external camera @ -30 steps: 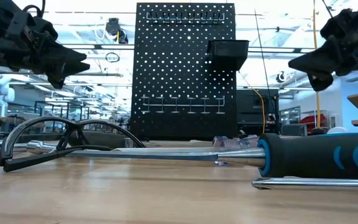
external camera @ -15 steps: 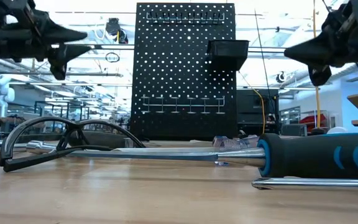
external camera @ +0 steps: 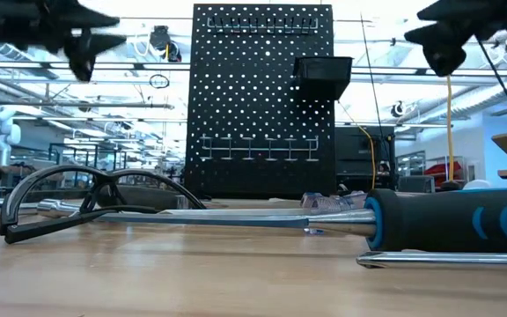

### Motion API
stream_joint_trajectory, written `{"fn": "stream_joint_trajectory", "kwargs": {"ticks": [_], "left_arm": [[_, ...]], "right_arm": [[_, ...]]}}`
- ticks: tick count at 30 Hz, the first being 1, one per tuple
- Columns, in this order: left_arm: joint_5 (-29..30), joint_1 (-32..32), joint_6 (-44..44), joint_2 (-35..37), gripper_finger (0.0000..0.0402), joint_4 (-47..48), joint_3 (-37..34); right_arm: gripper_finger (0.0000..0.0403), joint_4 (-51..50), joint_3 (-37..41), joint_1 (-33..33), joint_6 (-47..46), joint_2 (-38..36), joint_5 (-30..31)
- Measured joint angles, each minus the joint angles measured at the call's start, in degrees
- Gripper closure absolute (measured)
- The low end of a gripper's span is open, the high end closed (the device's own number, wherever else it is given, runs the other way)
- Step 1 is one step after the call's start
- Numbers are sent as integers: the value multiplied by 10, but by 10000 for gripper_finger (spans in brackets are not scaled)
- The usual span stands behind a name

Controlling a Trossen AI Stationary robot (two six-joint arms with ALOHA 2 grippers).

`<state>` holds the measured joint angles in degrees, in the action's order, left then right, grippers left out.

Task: Hang tools onto peg board
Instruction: Hang the bottom right black screwdriver on the peg board

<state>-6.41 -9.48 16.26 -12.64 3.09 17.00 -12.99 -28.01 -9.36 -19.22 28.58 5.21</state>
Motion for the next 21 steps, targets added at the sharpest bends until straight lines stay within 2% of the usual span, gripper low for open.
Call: {"fn": "stream_joint_trajectory", "kwargs": {"ticks": [6,10,15,21], "left_arm": [[5,40,-115,-103,261,65,90],[12,74,-156,-170,261,92,130],[108,136,-152,-227,261,193,188],[190,217,-153,-278,261,204,206]], "right_arm": [[261,-96,-97,-33,-49,119,-27],[268,-131,-133,-68,-91,190,-49],[272,-171,-158,-103,-153,256,-75],[273,-158,-172,-132,-172,314,-85]]}}
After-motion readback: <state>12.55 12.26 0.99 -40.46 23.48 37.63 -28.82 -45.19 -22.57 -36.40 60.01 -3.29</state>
